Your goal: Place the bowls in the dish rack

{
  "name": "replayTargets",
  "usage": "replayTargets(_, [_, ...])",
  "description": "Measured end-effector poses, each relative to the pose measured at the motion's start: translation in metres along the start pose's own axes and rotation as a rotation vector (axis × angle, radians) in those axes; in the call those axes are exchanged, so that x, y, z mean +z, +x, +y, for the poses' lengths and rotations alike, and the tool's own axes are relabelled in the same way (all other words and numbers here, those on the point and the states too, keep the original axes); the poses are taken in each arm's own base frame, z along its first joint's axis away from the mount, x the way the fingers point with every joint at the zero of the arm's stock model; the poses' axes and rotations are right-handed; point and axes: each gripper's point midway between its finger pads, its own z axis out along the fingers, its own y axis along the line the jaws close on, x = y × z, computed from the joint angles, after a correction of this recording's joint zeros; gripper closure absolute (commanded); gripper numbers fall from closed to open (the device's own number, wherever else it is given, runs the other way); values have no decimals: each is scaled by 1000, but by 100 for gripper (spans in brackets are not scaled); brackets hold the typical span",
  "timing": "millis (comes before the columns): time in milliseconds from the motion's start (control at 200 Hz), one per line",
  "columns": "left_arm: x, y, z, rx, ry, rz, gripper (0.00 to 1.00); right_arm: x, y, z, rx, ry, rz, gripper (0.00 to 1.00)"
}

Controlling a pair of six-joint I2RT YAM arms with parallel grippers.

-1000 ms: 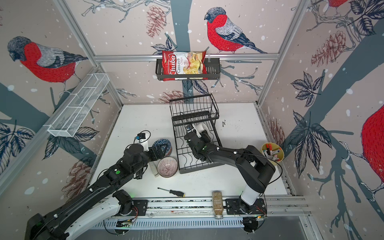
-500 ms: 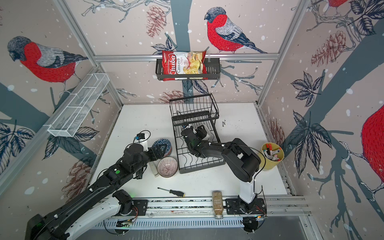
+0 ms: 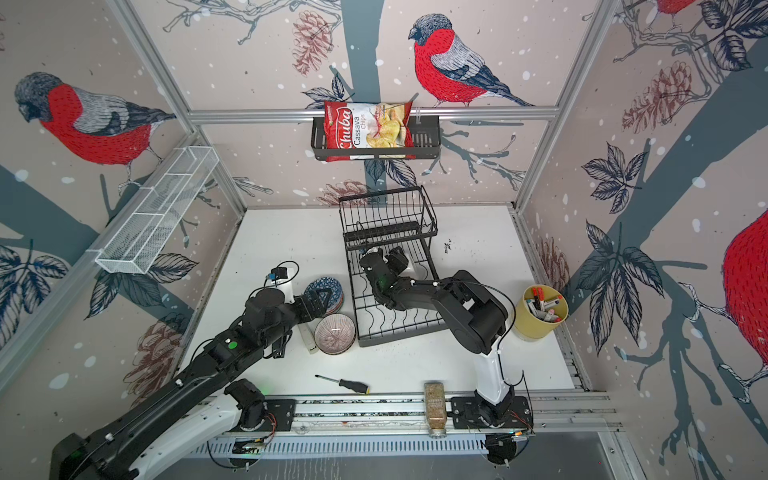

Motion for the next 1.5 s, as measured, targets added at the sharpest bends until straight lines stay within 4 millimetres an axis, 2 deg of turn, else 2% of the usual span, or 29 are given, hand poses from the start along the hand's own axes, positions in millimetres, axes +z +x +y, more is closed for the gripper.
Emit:
replayTargets(290, [1, 1, 1, 0, -4, 5, 3, -5, -10, 15, 49, -54, -22, 39])
replayTargets(605, [1, 1, 0, 0, -2, 4, 3, -11, -18, 12, 94, -75, -40, 33])
replayTargets(830, [1, 1, 0, 0, -2, 5, 3, -23, -26, -5, 158, -81, -63, 30])
replayTargets(1246, [1, 1, 1, -1, -3, 5, 3, -49, -11, -11, 187, -153, -40, 27])
replayTargets(1501, [0, 0, 0, -9, -1, 2, 3, -53, -8, -6, 209, -180, -33, 27])
